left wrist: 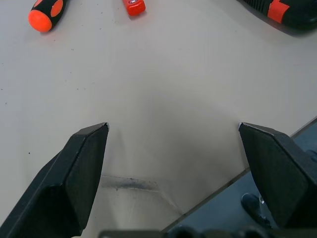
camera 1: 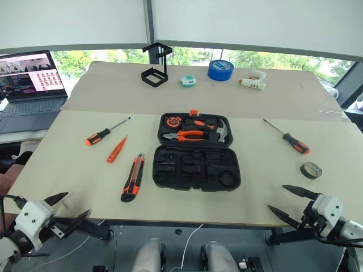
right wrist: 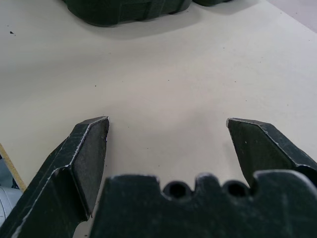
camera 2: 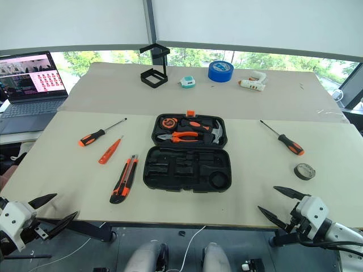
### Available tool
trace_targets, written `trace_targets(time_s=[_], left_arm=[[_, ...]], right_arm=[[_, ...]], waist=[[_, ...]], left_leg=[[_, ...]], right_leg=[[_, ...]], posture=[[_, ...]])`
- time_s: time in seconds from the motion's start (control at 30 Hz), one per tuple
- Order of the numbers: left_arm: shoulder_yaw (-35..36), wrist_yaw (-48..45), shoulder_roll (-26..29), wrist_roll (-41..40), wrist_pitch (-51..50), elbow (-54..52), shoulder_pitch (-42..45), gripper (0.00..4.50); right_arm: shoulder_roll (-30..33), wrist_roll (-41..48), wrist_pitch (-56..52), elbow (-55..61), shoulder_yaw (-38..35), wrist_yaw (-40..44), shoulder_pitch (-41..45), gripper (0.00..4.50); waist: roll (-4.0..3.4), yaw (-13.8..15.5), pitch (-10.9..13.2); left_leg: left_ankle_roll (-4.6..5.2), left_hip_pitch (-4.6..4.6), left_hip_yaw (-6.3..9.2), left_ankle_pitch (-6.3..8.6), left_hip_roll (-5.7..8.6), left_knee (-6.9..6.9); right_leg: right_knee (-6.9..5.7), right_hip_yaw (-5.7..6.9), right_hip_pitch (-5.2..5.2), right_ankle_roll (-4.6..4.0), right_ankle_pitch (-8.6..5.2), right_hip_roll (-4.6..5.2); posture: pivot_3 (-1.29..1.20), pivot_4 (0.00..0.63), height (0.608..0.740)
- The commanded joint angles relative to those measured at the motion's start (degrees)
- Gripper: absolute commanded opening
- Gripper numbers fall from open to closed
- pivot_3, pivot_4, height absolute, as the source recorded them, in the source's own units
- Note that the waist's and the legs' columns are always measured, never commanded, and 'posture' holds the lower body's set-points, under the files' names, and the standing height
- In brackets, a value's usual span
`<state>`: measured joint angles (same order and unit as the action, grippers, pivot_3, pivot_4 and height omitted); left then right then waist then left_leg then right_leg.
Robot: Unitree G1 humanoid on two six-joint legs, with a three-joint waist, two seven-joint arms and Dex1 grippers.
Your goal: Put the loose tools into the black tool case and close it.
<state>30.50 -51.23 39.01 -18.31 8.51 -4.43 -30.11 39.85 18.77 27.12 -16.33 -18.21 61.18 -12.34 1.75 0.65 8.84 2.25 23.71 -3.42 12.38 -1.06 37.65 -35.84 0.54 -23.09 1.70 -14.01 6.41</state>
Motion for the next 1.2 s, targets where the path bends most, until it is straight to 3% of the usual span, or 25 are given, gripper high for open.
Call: trace_targets(time_s=[0.03,0.13,0.3,0.5,0.67,0.83,0.97,1.2], left_arm=[[1.6,1.3,-0.2,-2.4,-1.6,-1.9,1.3,4.5],[4.2,3.6,-1.9,-9.1,-7.7,-3.5,3.2,4.5],[11.1,11.1,-5.3,-15.7,-17.6,-4.0,1.9,4.5],[15.6,14.4,-9.0,-21.0,-24.5,-5.1,-1.4,4.5],[15.7,15.1,-6.8,-26.9,-32.1,-9.3,0.4,4.5],[10.3,18.8,3.0,-25.5,-40.4,-8.1,13.2,4.5],[-6.2,18.0,11.4,-13.5,-40.6,6.1,34.9,4.5],[-21.6,13.0,10.4,-0.2,-35.7,35.1,61.9,4.5]], right_arm=[[1.0,0.2,-1.7,2.1,1.1,0.4,0.4,4.4],[1.1,4.4,-9.9,8.4,3.8,1.9,2.9,4.4],[-4.5,15.2,-11.5,17.0,3.9,4.7,6.3,4.4],[-7.2,17.1,-15.4,25.3,5.2,1.6,8.0,4.4],[-8.8,17.0,-19.3,31.2,7.2,-2.9,11.0,4.4],[-8.6,16.0,-22.0,32.5,8.9,-4.1,12.9,4.4],[-8.5,14.9,-22.3,30.7,9.5,-3.7,13.9,4.4],[-9.1,14.1,-22.0,30.3,10.0,-4.1,14.2,4.4]], waist=[[0.0,0.0,0.0],[0.0,0.0,0.0],[-0.02,-0.6,0.0],[0.04,-0.3,0.0],[0.05,0.2,0.0],[0.14,0.8,-0.1],[0.12,1.4,-0.1],[0.21,-0.6,0.0]], left_leg=[[0.0,0.0,0.0,0.0,0.0,0.0],[0.01,0.0,0.0,-0.01,-0.01,0.0],[0.33,0.02,0.02,-0.19,-0.21,0.02],[0.3,0.02,0.01,-0.04,-0.24,0.04],[-0.16,-0.02,0.0,0.22,-0.33,0.11],[-0.18,-0.02,0.01,0.17,-0.36,0.13],[-0.09,-0.04,-0.07,0.06,-0.28,0.16],[0.16,0.11,-0.08,-0.07,0.0,0.12]], right_leg=[[0.0,0.0,0.0,0.0,0.0,0.0],[-0.05,0.0,0.01,0.0,0.01,0.0],[-0.16,-0.01,-0.01,0.34,0.19,-0.13],[-0.12,0.02,-0.02,0.34,0.16,-0.17],[-0.13,0.12,-0.17,-0.08,-0.06,-0.13],[-0.18,0.27,-0.11,0.0,0.01,-0.2],[-0.22,0.25,-0.01,0.16,0.15,-0.29],[-0.27,0.11,-0.12,0.4,0.27,-0.48]], posture=[[0.0,0.15,0.74],[0.0,0.15,0.74],[0.0,0.15,0.74],[0.0,0.15,0.74],[0.0,0.15,0.74],[0.0,0.15,0.74],[0.0,0.15,0.74],[0.0,0.15,0.74]])
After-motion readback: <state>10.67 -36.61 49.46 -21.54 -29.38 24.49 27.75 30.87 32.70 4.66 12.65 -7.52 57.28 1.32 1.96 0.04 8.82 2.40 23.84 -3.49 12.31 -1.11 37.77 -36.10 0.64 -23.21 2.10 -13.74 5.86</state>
